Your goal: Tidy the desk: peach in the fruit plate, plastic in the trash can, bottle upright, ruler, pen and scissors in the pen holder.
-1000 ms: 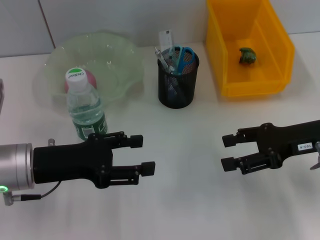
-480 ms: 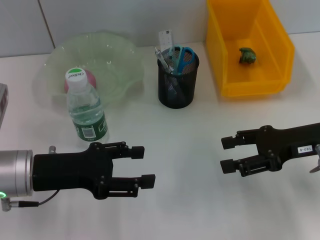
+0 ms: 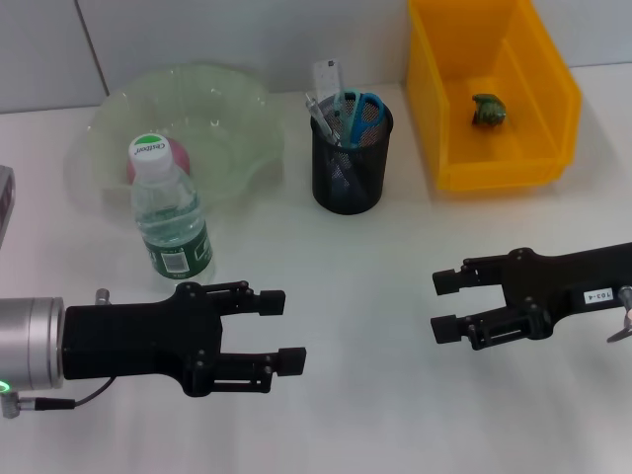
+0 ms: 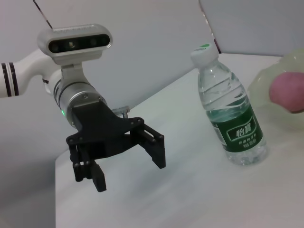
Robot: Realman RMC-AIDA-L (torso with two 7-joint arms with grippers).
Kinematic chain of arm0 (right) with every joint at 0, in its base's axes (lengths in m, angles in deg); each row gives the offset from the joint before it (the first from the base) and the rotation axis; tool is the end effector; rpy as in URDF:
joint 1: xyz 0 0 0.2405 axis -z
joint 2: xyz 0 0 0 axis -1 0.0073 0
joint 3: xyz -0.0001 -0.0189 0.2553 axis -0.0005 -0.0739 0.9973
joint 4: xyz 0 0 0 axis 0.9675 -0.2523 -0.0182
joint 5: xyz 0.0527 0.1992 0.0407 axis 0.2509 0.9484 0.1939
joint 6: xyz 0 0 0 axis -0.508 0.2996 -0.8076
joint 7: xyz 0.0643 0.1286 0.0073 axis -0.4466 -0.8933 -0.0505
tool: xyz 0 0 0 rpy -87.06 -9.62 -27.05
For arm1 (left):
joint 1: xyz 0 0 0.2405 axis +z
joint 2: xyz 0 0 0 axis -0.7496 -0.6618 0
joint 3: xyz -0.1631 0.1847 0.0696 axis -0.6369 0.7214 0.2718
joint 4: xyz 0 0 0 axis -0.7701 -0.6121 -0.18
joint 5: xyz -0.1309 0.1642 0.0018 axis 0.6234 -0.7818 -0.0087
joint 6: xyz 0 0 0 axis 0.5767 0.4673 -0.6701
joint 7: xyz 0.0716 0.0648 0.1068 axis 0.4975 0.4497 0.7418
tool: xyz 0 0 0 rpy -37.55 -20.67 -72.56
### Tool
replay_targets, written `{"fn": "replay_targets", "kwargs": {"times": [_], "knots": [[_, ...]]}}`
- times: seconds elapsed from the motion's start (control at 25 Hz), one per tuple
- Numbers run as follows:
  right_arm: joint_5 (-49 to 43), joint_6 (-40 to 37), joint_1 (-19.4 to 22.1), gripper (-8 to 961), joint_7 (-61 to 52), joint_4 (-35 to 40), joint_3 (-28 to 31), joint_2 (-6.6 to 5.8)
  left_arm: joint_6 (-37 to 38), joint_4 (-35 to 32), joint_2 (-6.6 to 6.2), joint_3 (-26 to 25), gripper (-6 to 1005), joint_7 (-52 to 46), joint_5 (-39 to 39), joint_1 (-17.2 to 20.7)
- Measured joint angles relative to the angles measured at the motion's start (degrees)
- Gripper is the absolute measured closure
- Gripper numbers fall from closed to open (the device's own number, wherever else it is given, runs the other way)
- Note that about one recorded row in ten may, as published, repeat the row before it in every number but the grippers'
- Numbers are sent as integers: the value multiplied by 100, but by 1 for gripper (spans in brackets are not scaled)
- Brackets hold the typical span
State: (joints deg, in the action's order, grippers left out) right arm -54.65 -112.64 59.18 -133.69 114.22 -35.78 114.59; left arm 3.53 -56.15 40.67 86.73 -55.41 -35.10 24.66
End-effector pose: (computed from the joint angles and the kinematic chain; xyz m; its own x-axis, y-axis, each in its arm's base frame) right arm 0.2749 0.3086 0.0233 0.7655 -0.5089 -0.3938 -0.5128 -0.8521 0.1045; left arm -0.2302 0.2888 -0.0279 0.7815 0.3818 0.4934 0.3592 -0.9220 0.1446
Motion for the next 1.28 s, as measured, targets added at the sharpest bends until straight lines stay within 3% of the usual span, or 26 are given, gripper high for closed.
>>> {"fn": "replay_targets", "kwargs": {"times": [1.28], "knots": [[13, 0, -3, 126, 74, 19, 18, 47, -32, 46, -21, -53, 207, -42, -99, -91]]}}
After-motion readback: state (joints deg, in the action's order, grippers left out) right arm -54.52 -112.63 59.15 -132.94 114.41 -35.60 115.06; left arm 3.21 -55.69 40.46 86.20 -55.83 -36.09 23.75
